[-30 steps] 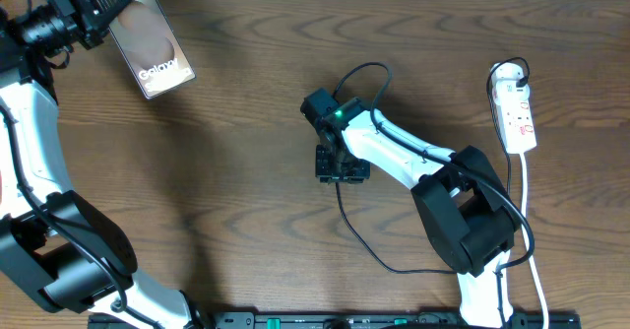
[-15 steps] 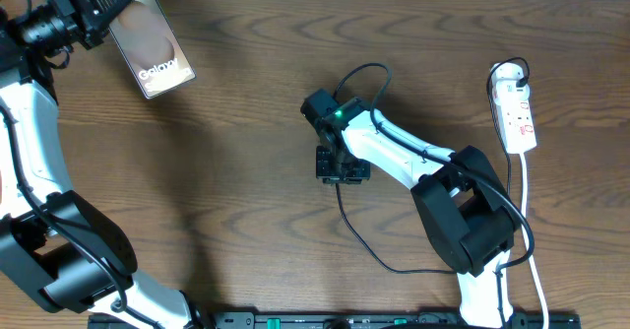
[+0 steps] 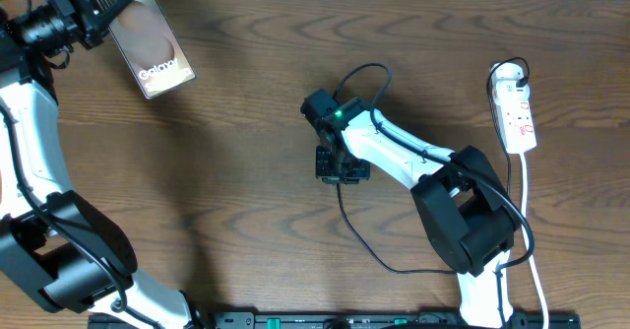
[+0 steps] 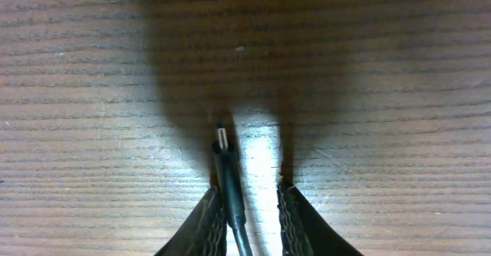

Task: Plug charger to phone and switch on socket
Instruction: 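Close the right gripper on the cable connector, then lift the connector with the right gripper toward the phone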

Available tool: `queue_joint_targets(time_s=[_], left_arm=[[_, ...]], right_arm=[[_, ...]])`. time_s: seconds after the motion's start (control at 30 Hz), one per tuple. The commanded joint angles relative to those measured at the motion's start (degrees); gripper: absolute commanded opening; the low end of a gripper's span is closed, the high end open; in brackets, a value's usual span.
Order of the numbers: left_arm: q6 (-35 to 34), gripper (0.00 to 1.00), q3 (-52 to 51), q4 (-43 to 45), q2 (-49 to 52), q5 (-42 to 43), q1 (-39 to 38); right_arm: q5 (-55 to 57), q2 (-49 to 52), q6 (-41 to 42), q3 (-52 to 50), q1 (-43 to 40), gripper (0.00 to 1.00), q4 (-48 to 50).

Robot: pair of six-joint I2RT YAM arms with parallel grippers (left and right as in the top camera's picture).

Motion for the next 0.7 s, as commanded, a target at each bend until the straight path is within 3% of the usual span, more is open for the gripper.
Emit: queue_joint_targets(time_s=[0.0, 0.67], left_arm=[[0.33, 0.07, 0.33, 0.28, -0.63, 1.68, -0.02], [0.33, 0.07, 0.31, 0.28, -0.66, 1.68, 0.00]], right_arm=[[-0.35, 1.25, 0.15, 0.22, 0.07, 0.19, 0.07], [-0.35, 1.25, 0.17, 0.22, 0.07, 0.03, 1.14]])
